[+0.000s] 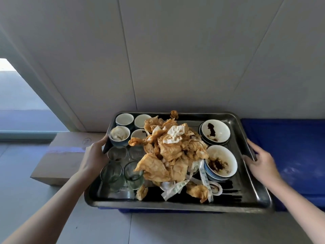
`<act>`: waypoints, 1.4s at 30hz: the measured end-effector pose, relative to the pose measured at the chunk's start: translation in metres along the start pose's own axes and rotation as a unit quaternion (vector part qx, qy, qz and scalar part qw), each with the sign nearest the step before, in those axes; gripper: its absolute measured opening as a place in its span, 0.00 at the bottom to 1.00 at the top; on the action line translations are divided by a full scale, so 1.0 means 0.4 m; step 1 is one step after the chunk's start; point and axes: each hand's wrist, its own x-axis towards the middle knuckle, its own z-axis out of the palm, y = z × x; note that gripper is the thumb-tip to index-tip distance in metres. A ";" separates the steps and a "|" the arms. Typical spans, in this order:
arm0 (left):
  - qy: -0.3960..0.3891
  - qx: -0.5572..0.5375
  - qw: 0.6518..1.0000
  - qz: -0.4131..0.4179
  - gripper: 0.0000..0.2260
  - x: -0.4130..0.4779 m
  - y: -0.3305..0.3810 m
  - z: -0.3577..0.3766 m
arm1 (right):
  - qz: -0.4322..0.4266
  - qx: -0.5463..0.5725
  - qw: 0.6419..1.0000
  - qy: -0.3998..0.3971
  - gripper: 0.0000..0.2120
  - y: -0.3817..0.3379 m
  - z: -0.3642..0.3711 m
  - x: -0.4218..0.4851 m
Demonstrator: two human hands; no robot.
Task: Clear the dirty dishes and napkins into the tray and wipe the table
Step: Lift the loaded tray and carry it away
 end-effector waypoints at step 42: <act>0.013 -0.025 0.998 -0.061 0.30 0.030 -0.018 0.179 | -0.013 -0.036 0.999 -0.013 0.29 0.136 0.098 0.104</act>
